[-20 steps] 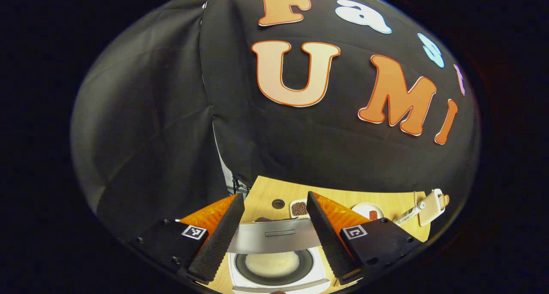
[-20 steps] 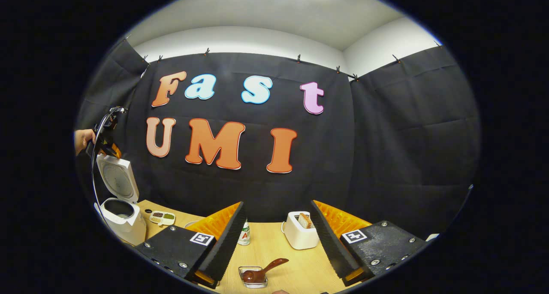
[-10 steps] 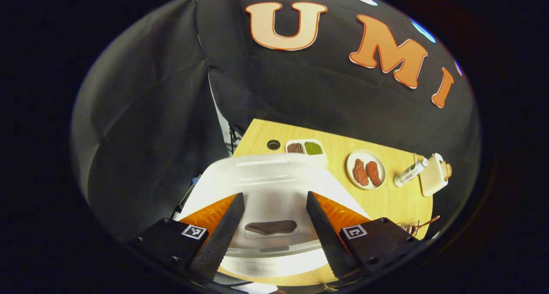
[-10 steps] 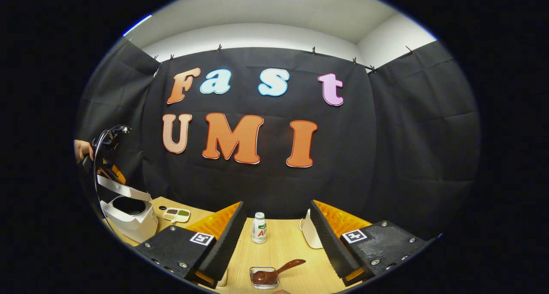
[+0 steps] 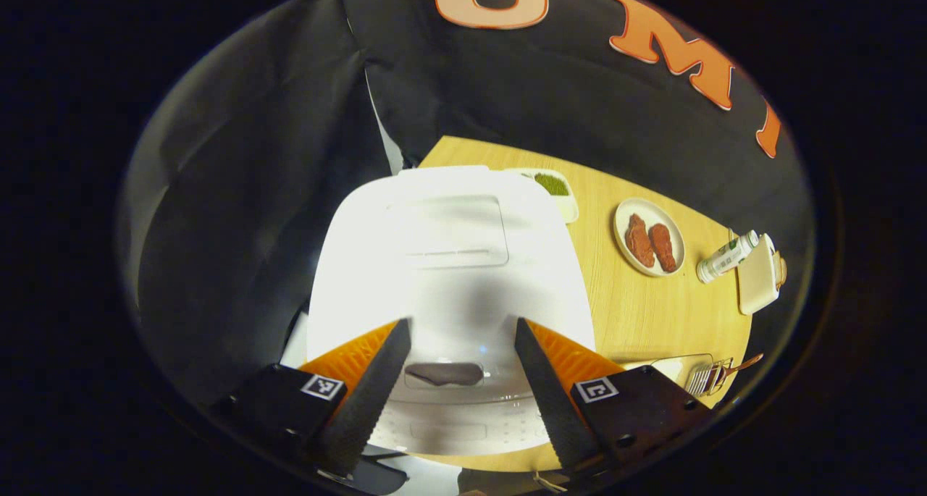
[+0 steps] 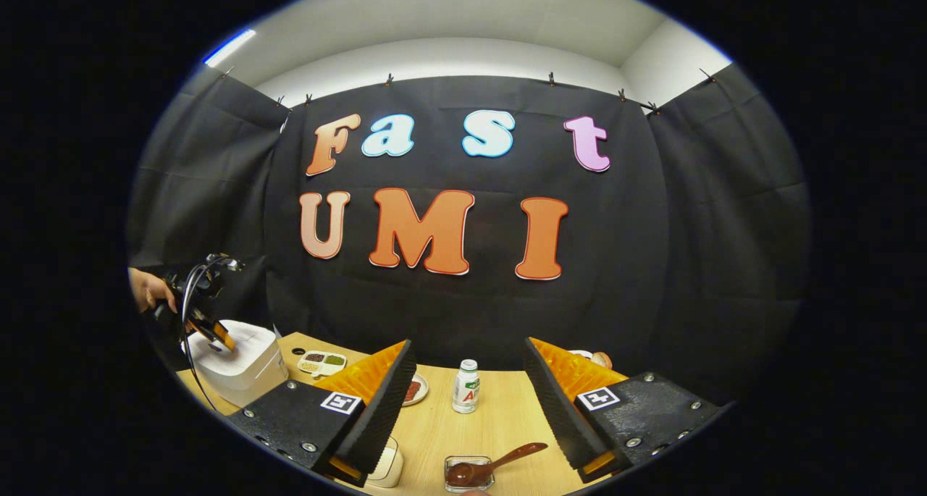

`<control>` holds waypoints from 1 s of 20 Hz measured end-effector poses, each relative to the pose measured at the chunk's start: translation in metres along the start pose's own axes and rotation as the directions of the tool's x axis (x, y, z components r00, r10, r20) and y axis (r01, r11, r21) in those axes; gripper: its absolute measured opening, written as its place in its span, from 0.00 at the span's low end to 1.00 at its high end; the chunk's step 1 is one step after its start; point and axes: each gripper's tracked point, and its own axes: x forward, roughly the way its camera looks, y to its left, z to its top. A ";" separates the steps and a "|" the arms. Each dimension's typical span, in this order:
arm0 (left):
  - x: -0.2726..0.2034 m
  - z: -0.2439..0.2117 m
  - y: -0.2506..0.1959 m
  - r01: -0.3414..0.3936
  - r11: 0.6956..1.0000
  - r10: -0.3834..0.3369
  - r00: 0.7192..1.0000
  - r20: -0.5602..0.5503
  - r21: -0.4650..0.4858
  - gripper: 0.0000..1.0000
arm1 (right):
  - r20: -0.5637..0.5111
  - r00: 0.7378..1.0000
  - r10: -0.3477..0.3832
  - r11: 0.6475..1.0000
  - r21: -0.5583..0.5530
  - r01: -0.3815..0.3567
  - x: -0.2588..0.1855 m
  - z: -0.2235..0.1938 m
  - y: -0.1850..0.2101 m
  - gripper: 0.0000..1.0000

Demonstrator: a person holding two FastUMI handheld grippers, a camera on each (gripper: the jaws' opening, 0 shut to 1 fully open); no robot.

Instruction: Close the left gripper, press the button to open the rice cooker; take a wooden spoon from the chopstick holder with the right hand, scoop a spoonful of rice and pour it into the rice cooker, then put the wooden spoon back into the chopstick holder.

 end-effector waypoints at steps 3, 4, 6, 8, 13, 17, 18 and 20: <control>-0.003 0.003 -0.008 0.012 1.000 -0.011 0.999 0.043 -0.018 1.00 | 0.017 1.000 0.019 1.000 -0.005 -0.019 0.001 0.005 0.010 0.93; -0.010 0.011 -0.015 0.046 0.999 -0.044 0.993 0.106 -0.024 0.98 | 0.034 0.999 0.019 1.000 -0.010 -0.019 0.002 0.011 0.013 0.93; -0.039 0.035 -0.027 0.076 0.997 -0.072 0.963 0.259 -0.005 1.00 | 0.079 0.997 0.015 0.999 -0.035 -0.013 0.003 0.021 0.020 0.93; -0.075 0.053 -0.028 0.066 0.997 -0.074 0.916 0.394 0.034 1.00 | 0.121 0.993 0.017 0.998 -0.058 -0.010 0.003 0.032 0.030 0.93; -0.165 0.076 -0.053 0.093 0.990 -0.142 0.751 0.645 0.111 0.98 | 0.171 0.985 0.025 0.999 -0.048 -0.017 0.010 0.044 0.056 0.93; -0.255 0.081 -0.052 0.125 0.984 -0.178 0.594 0.785 0.128 1.00 | 0.136 0.989 0.063 0.997 -0.047 -0.057 0.013 0.032 0.081 0.94; -0.273 0.078 -0.050 0.127 0.982 -0.185 0.555 0.811 0.137 1.00 | 0.132 0.988 0.076 0.996 -0.045 -0.071 0.014 0.031 0.086 0.94; -0.300 0.061 -0.048 0.123 0.981 -0.188 0.477 0.858 0.147 1.00 | 0.125 0.988 0.092 0.995 -0.038 -0.087 0.015 0.029 0.096 0.94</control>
